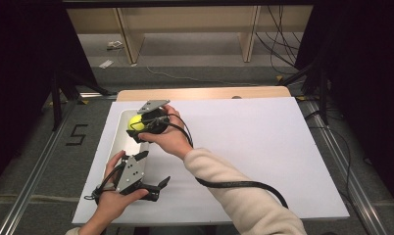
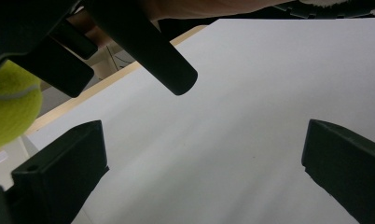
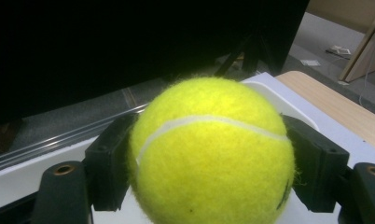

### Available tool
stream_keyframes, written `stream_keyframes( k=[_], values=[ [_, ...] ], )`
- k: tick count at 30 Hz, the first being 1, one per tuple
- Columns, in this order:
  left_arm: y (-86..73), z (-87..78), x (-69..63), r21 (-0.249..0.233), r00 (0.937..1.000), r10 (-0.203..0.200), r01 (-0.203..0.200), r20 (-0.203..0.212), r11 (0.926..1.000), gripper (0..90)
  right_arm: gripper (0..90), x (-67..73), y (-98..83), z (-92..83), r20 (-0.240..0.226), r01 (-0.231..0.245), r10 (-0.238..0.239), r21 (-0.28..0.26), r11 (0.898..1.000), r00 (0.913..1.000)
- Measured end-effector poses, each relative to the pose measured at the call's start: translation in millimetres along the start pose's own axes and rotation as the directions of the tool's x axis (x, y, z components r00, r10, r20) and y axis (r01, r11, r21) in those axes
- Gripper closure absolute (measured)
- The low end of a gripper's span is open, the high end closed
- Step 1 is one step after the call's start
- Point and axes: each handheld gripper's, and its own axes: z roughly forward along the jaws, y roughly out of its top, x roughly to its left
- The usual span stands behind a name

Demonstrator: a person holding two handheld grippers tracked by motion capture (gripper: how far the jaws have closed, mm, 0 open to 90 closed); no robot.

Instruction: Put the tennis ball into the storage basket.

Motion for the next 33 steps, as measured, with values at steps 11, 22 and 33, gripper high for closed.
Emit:
stream_keyframes(
  k=[11,22,33],
  values=[
    [0.1,0.2,-0.3,0.000,1.0000,0.002,-0.002,0.002,1.0000,0.0,26.6,0.1,0.4,2.9,-0.004,-0.003,0.003,0.005,1.000,1.0000],
    [0.0,-0.1,0.0,-0.001,1.0000,0.001,-0.001,0.001,1.0000,0.0,26.6,0.8,1.6,7.7,-0.012,0.000,0.001,0.014,1.000,0.9999],
    [0.1,0.1,-0.4,-0.004,1.0000,-0.002,0.002,0.001,1.0000,0.0,26.6,2.3,2.3,11.4,-0.015,-0.004,0.004,0.016,1.000,0.9999]
  ],
)
